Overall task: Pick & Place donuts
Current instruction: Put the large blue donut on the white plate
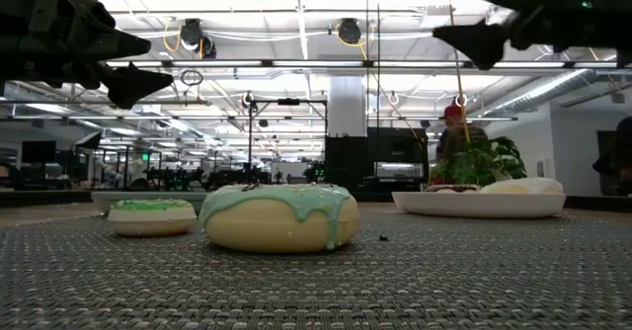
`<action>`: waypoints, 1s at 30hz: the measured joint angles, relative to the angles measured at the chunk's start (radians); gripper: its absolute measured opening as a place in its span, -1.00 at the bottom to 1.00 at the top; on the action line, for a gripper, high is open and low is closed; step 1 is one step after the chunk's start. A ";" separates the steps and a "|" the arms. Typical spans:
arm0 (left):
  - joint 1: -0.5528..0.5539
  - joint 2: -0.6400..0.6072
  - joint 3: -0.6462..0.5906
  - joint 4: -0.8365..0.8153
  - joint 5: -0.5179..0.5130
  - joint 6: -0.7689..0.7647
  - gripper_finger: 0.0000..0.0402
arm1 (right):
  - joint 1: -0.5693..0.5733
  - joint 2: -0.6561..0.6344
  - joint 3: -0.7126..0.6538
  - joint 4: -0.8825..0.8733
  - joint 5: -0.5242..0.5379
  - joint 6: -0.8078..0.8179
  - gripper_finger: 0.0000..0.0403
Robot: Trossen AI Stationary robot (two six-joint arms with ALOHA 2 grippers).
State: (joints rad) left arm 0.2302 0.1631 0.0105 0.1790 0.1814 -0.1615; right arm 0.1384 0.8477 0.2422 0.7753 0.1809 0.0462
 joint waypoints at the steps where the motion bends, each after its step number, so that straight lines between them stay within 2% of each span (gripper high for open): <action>1: 0.000 0.000 0.000 0.000 0.000 0.000 0.89 | 0.009 0.041 0.041 -0.064 0.000 -0.011 0.97; 5: 0.000 0.000 0.000 0.001 0.000 0.000 0.89 | 0.068 0.257 0.197 -0.247 0.000 -0.013 0.97; 13: 0.000 0.000 0.000 0.004 0.000 0.000 0.89 | 0.237 0.697 0.431 -0.301 0.008 -0.182 0.97; 16: 0.000 0.000 0.000 0.005 0.000 0.000 0.89 | 0.278 0.810 0.496 -0.316 0.065 -0.248 0.97; 23: 0.000 0.000 0.000 0.005 0.000 0.000 0.89 | 0.281 0.898 0.587 -0.308 0.081 -0.187 0.97; 30: 0.000 0.000 0.000 0.006 0.000 0.000 0.89 | 0.291 0.918 0.599 -0.280 0.079 -0.019 0.97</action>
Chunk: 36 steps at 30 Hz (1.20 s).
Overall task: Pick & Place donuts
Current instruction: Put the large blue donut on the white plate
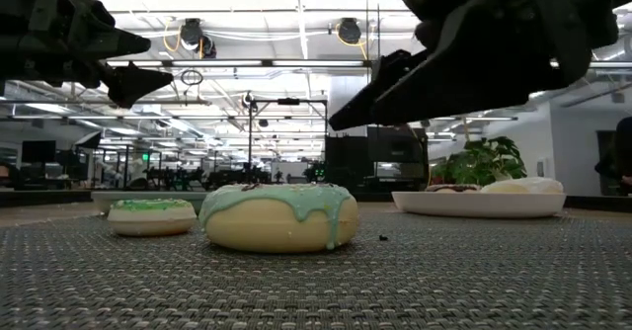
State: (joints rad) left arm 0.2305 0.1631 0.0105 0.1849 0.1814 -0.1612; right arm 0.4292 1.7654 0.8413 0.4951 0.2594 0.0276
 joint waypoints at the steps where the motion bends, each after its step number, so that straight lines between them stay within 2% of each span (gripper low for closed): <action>1: 0.000 0.000 0.000 0.000 0.000 0.000 0.89 | 0.005 0.001 0.000 0.003 -0.001 0.021 0.97; 6: 0.000 0.000 0.000 0.000 0.000 0.000 0.89 | 0.035 0.021 0.000 0.066 0.003 0.075 0.97; 12: 0.000 0.000 0.000 0.000 0.000 0.000 0.89 | 0.078 0.146 0.027 0.210 0.021 0.063 0.97; 24: 0.000 0.000 0.000 0.000 0.000 0.000 0.89 | 0.093 0.264 0.154 0.141 0.217 0.076 0.96; 31: 0.000 0.000 0.000 0.000 0.000 0.000 0.89 | 0.096 0.254 0.154 0.123 0.218 0.132 0.96; 36: 0.000 0.000 0.000 0.000 0.000 0.000 0.89 | 0.097 0.255 0.154 0.031 0.214 0.224 0.96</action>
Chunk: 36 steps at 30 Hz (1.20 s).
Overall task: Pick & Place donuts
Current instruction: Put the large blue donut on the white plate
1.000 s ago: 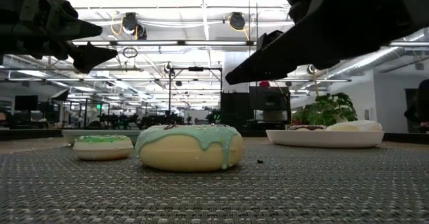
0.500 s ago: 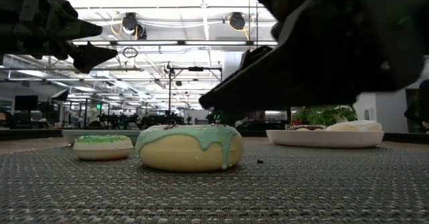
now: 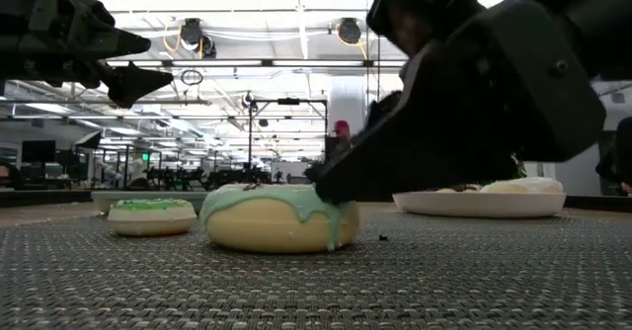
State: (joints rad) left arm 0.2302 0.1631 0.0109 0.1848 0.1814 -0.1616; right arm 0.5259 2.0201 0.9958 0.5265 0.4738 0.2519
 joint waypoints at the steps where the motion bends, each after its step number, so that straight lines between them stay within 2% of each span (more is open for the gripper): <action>1: 0.000 0.000 0.000 0.000 0.000 0.000 0.89 | 0.000 0.000 0.000 -0.005 0.000 0.008 0.96; 7: 0.000 0.000 0.000 0.000 0.000 0.000 0.89 | 0.000 0.000 0.000 -0.008 -0.008 0.024 0.96; 11: 0.000 0.000 0.000 0.000 0.000 0.000 0.89 | 0.016 0.000 0.000 -0.004 -0.058 0.035 0.96; 20: 0.000 0.000 0.000 0.000 0.000 0.000 0.89 | 0.024 0.006 0.000 -0.001 -0.025 0.050 0.96; 36: 0.000 0.000 0.000 0.000 0.000 0.000 0.89 | 0.010 0.039 -0.001 0.032 -0.028 0.050 0.92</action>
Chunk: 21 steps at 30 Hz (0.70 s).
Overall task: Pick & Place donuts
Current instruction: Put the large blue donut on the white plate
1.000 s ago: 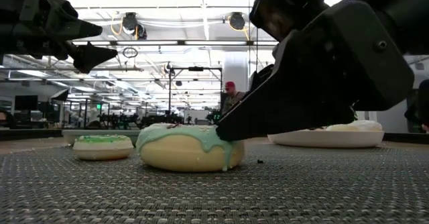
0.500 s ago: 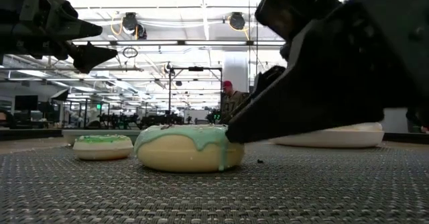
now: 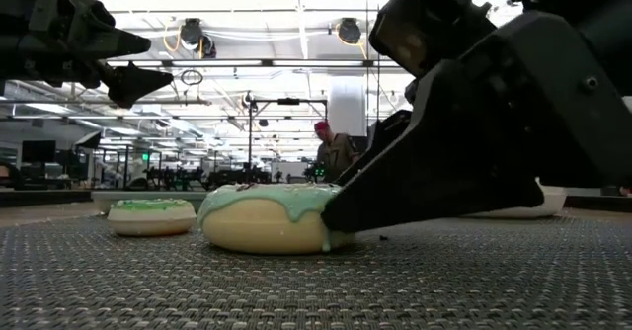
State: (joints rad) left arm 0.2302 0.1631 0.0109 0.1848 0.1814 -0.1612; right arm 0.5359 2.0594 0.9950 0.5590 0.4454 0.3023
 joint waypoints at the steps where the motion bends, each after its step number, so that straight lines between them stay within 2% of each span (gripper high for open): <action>1: 0.000 0.000 0.000 0.000 0.000 0.000 0.89 | 0.000 0.000 0.000 -0.002 -0.001 0.000 0.90; 13: 0.000 0.000 0.000 0.000 0.000 0.000 0.89 | 0.000 0.000 0.000 -0.003 -0.005 0.000 0.49; 21: 0.000 0.000 0.000 0.000 0.000 0.000 0.89 | 0.000 0.000 0.000 0.014 -0.005 -0.012 0.34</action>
State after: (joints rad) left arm 0.2302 0.1632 0.0109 0.1844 0.1814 -0.1616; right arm 0.5358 2.0598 0.9951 0.5735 0.4408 0.2905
